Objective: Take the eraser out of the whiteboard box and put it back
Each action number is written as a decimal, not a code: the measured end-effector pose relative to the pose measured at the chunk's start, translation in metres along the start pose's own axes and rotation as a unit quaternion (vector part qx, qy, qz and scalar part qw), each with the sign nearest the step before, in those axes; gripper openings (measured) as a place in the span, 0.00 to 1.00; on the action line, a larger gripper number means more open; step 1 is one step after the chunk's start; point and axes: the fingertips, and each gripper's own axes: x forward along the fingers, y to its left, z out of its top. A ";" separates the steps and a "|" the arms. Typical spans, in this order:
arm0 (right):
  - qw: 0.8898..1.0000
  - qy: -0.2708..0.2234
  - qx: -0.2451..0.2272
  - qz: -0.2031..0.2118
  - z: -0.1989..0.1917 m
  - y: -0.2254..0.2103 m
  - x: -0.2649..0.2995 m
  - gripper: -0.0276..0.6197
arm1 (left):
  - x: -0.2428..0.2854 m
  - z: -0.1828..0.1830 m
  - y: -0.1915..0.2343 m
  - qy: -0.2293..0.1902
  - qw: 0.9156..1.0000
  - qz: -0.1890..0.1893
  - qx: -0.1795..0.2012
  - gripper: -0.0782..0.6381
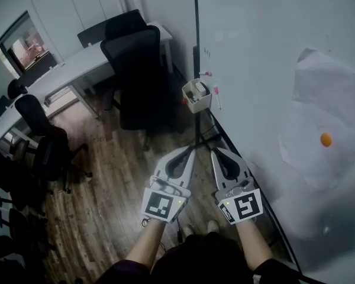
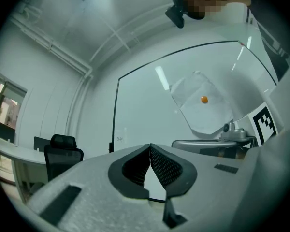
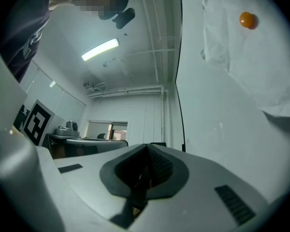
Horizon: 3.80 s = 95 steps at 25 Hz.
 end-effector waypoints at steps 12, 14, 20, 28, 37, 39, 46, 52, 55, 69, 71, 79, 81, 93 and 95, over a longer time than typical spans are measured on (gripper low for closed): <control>0.999 0.016 -0.009 -0.031 -0.008 0.013 0.004 0.05 | -0.011 -0.010 0.015 0.008 1.000 -0.025 -0.011 0.12; 0.999 0.021 -0.010 -0.033 -0.012 0.012 0.005 0.05 | -0.008 -0.011 0.017 0.005 1.000 -0.027 -0.013 0.12; 0.999 0.021 -0.006 -0.034 -0.019 -0.005 0.016 0.05 | 0.010 -0.021 0.024 0.014 0.999 -0.031 -0.012 0.12; 0.999 0.027 0.002 -0.030 -0.037 -0.034 0.044 0.05 | 0.046 -0.035 0.044 0.023 0.999 -0.022 -0.018 0.12; 0.999 0.034 0.015 -0.024 -0.056 -0.066 0.075 0.05 | 0.093 -0.052 0.066 0.030 0.999 -0.015 -0.023 0.12; 0.999 0.036 0.015 -0.020 -0.060 -0.070 0.082 0.05 | 0.101 -0.054 0.069 0.031 0.999 -0.014 -0.024 0.12; 0.999 0.037 0.025 -0.011 -0.068 -0.083 0.102 0.05 | 0.126 -0.057 0.081 0.036 0.999 -0.008 -0.020 0.12; 0.999 0.036 0.035 -0.015 -0.071 -0.092 0.112 0.05 | 0.136 -0.054 0.088 0.036 0.999 -0.005 -0.012 0.12; 0.999 0.036 0.037 -0.015 -0.072 -0.093 0.116 0.05 | 0.139 -0.056 0.093 0.039 0.999 -0.003 -0.013 0.12; 0.996 0.042 0.036 -0.067 -0.089 -0.112 0.158 0.05 | 0.172 -0.074 0.128 0.046 0.997 -0.053 -0.016 0.12; 0.995 0.045 0.035 -0.081 -0.093 -0.115 0.166 0.05 | 0.178 -0.080 0.136 0.048 0.997 -0.063 -0.020 0.12; 0.987 0.063 0.034 -0.143 -0.113 -0.125 0.188 0.05 | 0.202 -0.104 0.164 0.053 0.992 -0.113 -0.030 0.12; 0.985 0.066 0.033 -0.159 -0.117 -0.128 0.192 0.05 | 0.206 -0.108 0.167 0.056 0.990 -0.127 -0.033 0.12; 0.974 0.078 0.030 -0.209 -0.139 -0.149 0.199 0.05 | 0.228 -0.137 0.171 0.077 0.982 -0.168 -0.026 0.12; 0.974 0.080 0.034 -0.210 -0.145 -0.153 0.202 0.05 | 0.232 -0.142 0.172 0.084 0.982 -0.167 -0.030 0.12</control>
